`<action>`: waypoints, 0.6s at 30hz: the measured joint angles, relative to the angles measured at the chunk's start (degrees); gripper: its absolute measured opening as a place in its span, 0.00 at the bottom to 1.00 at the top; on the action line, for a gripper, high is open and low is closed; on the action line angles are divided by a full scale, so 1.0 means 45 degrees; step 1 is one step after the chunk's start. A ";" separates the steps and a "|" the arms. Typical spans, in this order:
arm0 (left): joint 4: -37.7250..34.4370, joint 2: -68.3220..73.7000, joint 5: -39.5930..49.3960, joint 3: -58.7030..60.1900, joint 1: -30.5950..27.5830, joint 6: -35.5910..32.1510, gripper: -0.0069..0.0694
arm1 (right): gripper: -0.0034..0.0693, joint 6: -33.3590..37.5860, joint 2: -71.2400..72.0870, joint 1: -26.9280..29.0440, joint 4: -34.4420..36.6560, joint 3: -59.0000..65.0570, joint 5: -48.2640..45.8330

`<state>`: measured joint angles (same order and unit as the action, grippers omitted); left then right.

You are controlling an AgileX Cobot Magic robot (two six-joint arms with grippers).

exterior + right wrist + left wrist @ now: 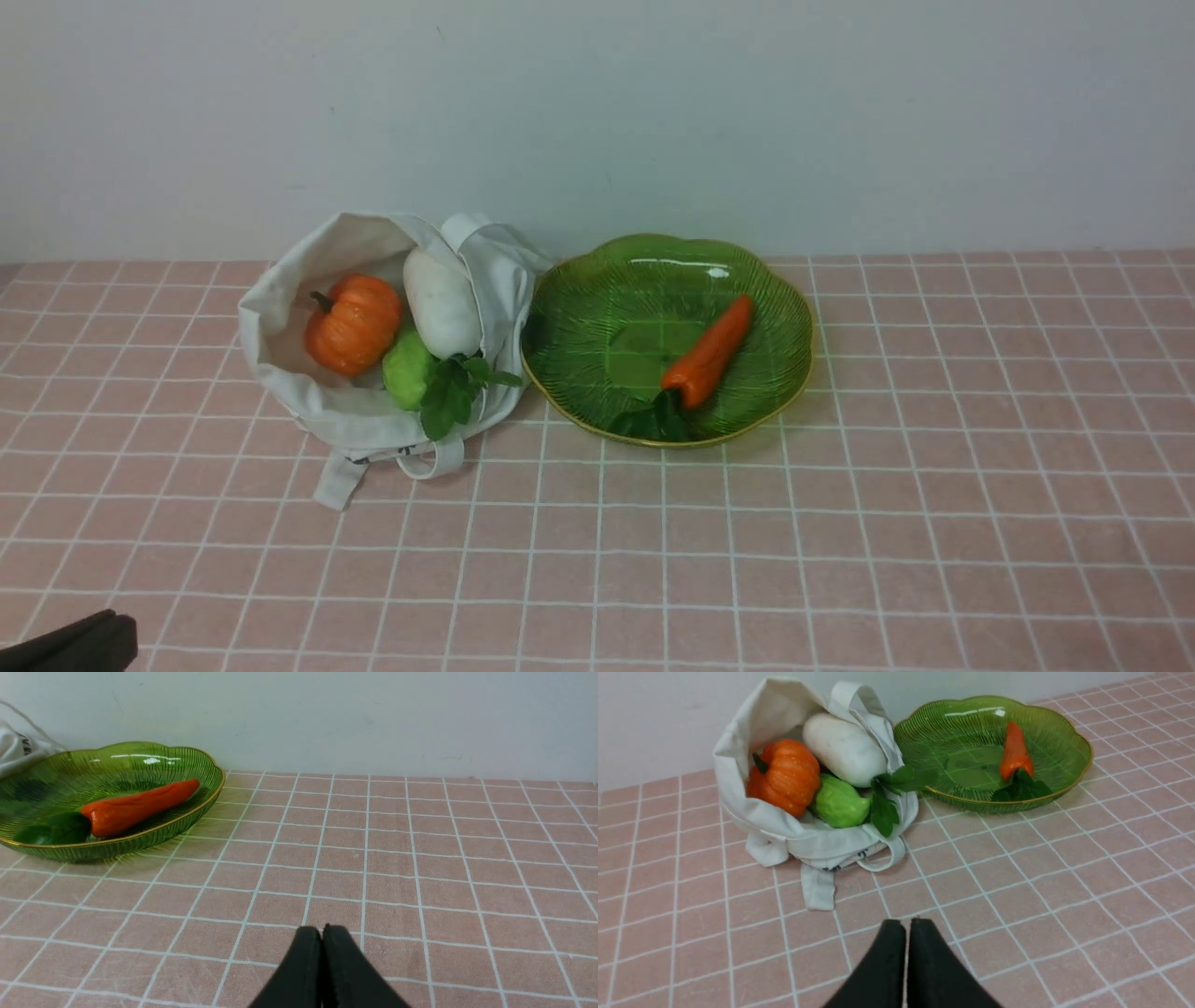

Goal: Take vegetables from bag on pink coffee tablecloth place on plate.

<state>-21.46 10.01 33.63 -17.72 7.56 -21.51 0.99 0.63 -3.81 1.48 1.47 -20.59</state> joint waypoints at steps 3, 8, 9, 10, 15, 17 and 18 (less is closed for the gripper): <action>0.1006 -0.0524 -0.0592 0.0510 0.0000 0.0548 0.08 | 0.03 0.0000 0.0000 0.0000 0.0000 0.0000 0.0000; 0.3579 -0.2068 -0.1361 0.2142 -0.0632 0.2950 0.08 | 0.03 0.0000 0.0000 0.0000 0.0000 0.0000 0.0000; 0.3874 -0.2224 -0.1532 0.2432 -0.0776 0.3366 0.08 | 0.03 0.0000 0.0000 0.0000 0.0000 0.0000 0.0000; 0.4072 -0.2286 -0.1676 0.2641 -0.0913 0.3560 0.08 | 0.03 0.0000 0.0000 0.0000 0.0000 0.0000 0.0000; 0.4769 -0.2359 -0.2520 0.3979 -0.1563 0.4623 0.08 | 0.03 0.0000 0.0000 0.0000 0.0000 0.0000 0.0000; 0.4858 -0.2359 -0.2574 0.4229 -0.1563 0.4664 0.08 | 0.03 0.0000 0.0000 0.0000 0.0000 0.0000 0.0000; 0.4878 -0.2359 -0.2574 0.4274 -0.1563 0.4664 0.08 | 0.03 0.0000 0.0000 0.0000 0.0000 0.0000 0.0000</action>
<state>0.49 -0.61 22.05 1.51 0.53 -0.52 0.99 0.63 -3.81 1.48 1.47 -20.59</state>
